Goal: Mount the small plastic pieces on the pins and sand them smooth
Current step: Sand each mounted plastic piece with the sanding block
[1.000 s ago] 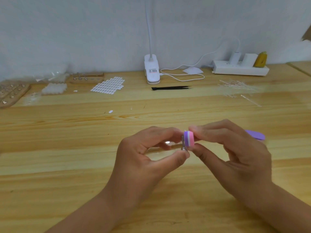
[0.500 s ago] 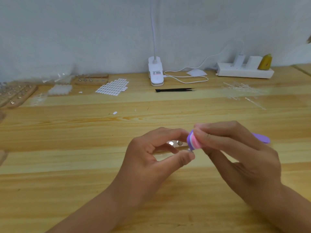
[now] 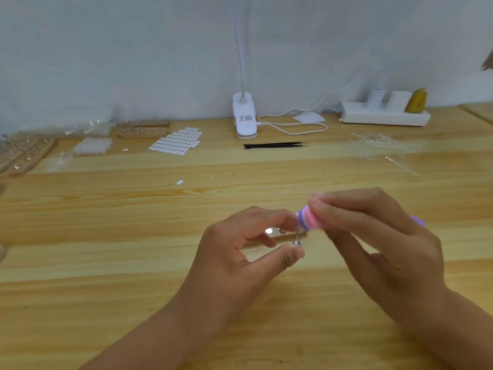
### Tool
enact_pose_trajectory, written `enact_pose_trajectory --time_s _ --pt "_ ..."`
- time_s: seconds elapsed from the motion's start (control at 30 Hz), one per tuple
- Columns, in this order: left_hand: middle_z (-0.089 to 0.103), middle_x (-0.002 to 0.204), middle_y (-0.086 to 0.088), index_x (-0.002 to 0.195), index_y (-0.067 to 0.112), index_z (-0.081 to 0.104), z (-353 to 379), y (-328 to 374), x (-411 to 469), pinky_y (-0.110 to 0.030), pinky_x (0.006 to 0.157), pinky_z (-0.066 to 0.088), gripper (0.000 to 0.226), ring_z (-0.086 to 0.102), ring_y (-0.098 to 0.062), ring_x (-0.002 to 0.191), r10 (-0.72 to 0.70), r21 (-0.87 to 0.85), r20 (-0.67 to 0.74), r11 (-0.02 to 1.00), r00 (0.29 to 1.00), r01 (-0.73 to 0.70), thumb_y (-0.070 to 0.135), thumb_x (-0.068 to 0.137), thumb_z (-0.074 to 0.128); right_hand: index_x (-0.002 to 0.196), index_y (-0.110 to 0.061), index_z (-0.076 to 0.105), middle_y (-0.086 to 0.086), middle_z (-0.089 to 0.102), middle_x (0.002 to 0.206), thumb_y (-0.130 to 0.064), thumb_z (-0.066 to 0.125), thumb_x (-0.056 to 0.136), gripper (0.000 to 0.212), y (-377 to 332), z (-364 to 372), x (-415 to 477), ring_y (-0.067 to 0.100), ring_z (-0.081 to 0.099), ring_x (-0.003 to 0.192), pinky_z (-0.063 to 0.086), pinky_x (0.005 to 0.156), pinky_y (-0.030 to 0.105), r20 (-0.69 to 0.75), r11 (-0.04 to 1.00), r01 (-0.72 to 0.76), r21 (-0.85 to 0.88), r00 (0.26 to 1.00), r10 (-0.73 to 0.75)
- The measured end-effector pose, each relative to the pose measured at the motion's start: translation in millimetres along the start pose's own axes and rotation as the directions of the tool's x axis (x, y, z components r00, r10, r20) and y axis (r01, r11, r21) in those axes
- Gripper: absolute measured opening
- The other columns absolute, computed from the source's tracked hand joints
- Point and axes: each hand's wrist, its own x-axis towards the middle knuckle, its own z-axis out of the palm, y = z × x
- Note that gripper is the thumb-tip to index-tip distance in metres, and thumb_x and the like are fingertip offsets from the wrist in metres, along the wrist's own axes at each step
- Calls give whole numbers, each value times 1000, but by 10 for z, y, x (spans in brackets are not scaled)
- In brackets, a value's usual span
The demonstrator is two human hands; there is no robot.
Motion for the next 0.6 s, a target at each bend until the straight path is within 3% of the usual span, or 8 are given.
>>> enact_pose_trajectory --time_s 0.1,0.23,0.43,0.6 --pt "70 101 22 106 35 73 14 27 -9 -13 78 49 31 66 -7 97 23 81 6 996 1000 -24 23 77 77 121 -1 67 9 66 118 9 67 88 34 -4 23 -47 20 66 111 50 93 28 98 997 76 -24 992 -73" --pt "72 90 24 90 30 76 1 19 -23 -9 76 47 24 67 0 88 -26 109 -74 993 997 34 24 67 81 119 -3 69 7 67 115 7 67 89 32 113 -10 0 21 66 108 54 87 37 77 995 -14 -96 997 21" --pt "73 83 23 82 36 76 11 69 -23 -13 74 52 28 69 1 82 -27 117 -104 992 994 39 17 63 79 126 -2 64 12 65 120 14 60 87 41 35 11 -42 24 61 112 45 99 27 204 991 111 -68 974 -95" --pt "73 79 20 78 34 76 17 81 -17 -12 72 52 25 70 -1 79 -79 74 -120 993 990 89 19 58 81 124 -4 66 10 65 117 10 63 89 37 24 27 -23 21 63 110 49 92 31 134 997 52 -58 990 -43"
